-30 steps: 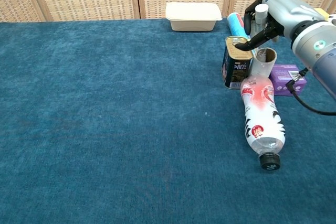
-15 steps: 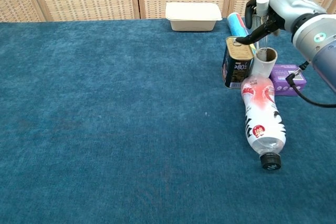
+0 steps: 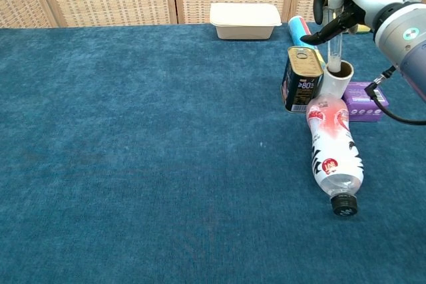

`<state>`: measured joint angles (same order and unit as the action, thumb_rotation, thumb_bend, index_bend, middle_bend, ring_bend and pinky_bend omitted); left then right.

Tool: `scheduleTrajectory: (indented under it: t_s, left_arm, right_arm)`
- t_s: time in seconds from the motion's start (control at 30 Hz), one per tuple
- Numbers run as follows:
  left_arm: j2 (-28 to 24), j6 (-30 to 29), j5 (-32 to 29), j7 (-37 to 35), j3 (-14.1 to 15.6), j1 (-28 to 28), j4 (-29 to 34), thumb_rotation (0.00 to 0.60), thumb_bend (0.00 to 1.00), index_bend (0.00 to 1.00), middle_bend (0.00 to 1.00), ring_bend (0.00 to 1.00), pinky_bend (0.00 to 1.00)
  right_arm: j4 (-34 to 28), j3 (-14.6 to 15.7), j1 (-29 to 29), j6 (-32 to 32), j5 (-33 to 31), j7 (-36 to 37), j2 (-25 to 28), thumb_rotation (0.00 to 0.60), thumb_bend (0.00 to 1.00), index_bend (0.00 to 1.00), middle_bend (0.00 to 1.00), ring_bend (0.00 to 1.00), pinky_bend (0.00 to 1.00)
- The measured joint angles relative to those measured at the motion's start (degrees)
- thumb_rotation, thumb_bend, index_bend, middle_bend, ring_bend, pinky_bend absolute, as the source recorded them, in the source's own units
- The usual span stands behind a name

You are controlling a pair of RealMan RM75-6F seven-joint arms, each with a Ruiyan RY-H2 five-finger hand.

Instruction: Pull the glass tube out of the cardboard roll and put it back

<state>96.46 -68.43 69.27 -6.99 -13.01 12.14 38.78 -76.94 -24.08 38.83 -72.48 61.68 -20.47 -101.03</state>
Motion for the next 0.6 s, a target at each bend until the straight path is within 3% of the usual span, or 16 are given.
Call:
scheduleTrajectory:
  t_s: [0.6]
  left_arm:
    - [0.0, 0.0, 0.0, 0.0, 0.0, 0.0, 0.0, 0.599, 0.11, 0.4, 0.37, 0.2, 0.29]
  right_arm:
    - [0.1, -0.3, 0.9, -0.5, -0.3, 0.4, -0.1, 0.6, 0.26, 0.75, 0.85, 0.88, 0.83]
